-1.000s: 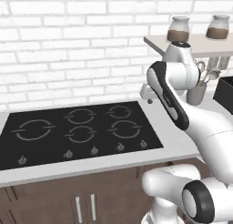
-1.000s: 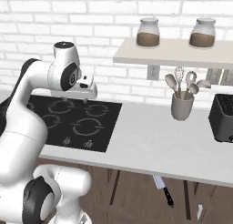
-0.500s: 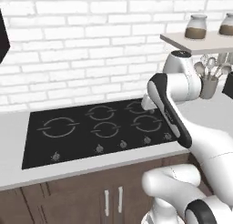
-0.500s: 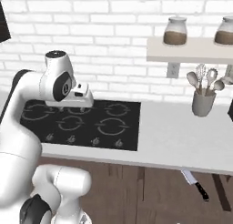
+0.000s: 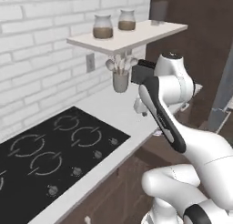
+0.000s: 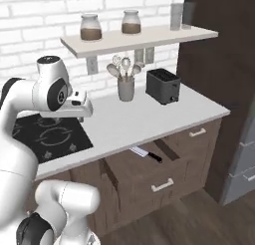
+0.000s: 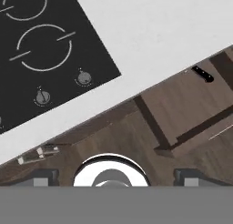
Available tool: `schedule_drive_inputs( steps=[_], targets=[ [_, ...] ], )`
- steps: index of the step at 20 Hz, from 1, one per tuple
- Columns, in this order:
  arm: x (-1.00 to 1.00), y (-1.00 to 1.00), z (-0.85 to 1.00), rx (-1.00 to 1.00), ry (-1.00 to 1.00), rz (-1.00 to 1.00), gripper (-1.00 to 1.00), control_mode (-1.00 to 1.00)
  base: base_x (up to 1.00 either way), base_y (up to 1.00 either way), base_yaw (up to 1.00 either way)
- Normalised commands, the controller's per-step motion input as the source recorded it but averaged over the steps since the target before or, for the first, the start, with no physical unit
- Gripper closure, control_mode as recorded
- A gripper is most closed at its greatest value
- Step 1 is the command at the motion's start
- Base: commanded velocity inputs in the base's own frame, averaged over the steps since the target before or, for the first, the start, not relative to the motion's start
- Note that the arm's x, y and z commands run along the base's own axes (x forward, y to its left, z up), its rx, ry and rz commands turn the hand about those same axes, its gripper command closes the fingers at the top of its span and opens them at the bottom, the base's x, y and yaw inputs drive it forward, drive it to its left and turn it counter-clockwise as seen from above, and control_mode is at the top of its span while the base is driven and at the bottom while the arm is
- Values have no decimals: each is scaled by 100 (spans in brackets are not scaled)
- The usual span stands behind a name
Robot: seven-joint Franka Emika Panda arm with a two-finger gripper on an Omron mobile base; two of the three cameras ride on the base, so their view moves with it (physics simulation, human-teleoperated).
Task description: Pick up the knife from the drawer and place it on the cutting board. Then place the meat from the plate to the cutting board.
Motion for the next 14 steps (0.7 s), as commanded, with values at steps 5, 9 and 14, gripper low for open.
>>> schedule_drive_inputs(
  steps=[5, 9, 14],
  targets=[
    [0, 0, 0, 0, 0, 0, -100, 100, -39, 10, -93],
    [0, 0, 0, 0, 0, 0, -100, 100, -29, 36, -78],
    [0, 0, 0, 0, 0, 0, -100, -100, 0, 12, -19]
  ],
)
